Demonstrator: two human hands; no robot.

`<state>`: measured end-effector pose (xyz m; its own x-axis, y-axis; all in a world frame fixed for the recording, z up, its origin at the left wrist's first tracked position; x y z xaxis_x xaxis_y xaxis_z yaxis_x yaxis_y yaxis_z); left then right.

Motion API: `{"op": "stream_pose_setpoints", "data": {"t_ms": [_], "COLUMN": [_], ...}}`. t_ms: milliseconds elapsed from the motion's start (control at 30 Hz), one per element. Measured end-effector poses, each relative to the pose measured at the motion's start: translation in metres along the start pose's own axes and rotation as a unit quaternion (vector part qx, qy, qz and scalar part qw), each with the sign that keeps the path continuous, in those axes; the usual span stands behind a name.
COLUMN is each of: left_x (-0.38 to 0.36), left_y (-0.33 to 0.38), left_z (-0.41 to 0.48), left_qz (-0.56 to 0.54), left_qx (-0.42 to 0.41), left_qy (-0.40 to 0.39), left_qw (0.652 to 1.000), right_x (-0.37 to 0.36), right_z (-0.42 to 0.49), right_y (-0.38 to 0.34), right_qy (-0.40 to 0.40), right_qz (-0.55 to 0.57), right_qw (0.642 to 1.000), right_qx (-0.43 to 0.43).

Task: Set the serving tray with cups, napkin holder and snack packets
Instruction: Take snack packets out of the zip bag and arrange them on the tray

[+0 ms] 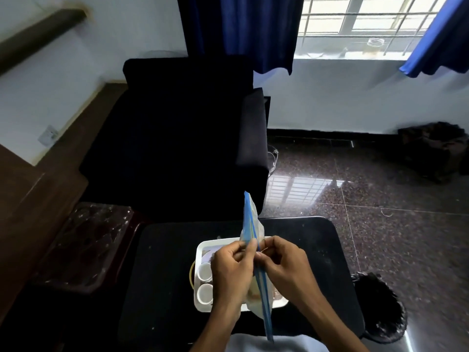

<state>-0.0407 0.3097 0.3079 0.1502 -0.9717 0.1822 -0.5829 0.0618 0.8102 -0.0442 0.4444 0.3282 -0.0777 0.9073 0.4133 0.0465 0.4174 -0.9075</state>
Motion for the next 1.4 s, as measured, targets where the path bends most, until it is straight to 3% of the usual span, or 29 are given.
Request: {"op": "stream_pose_setpoints", "data": {"t_ms": [167,300,600,967,1267,1400], "left_x": [-0.027,-0.051,-0.071,-0.061,-0.027,-0.001], "left_y": [0.001,-0.008,-0.015,-0.010,-0.015,-0.018], "left_z": [-0.010,-0.020,-0.031,-0.027,-0.019,-0.006], "left_qz": [-0.018,-0.084,-0.158,-0.233,-0.317,-0.311], "left_qx": [0.002,0.056,0.107,0.150,0.197,0.187], "left_qy": [0.061,0.042,0.043,-0.014,-0.034,-0.031], "left_qw": [0.998,0.994,0.981,0.961,0.927,0.931], "right_x": [0.027,0.041,0.052,0.043,0.007,0.011], "right_z": [0.002,0.001,-0.001,0.002,0.003,0.004], "right_y": [0.031,0.050,0.061,0.048,0.039,0.038], "right_qy": [-0.015,-0.032,-0.023,-0.011,0.001,0.030], "right_qz": [0.081,0.172,0.228,0.277,0.388,0.383], "right_qw": [0.995,0.980,0.964,0.947,0.898,0.905], "right_qx": [-0.055,-0.098,-0.136,-0.160,-0.205,-0.182]}}
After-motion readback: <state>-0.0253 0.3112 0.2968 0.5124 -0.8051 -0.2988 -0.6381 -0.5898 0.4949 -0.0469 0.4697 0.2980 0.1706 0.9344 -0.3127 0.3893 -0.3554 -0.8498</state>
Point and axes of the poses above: each hand's wrist, its own z-axis towards the middle knuckle, its own x-axis out of the back of the hand, y = z × x, the point moved 7 cm from there along z, towards the middle knuckle, and after that the axes turned 12 degrees about x, right-handed, at the moved point
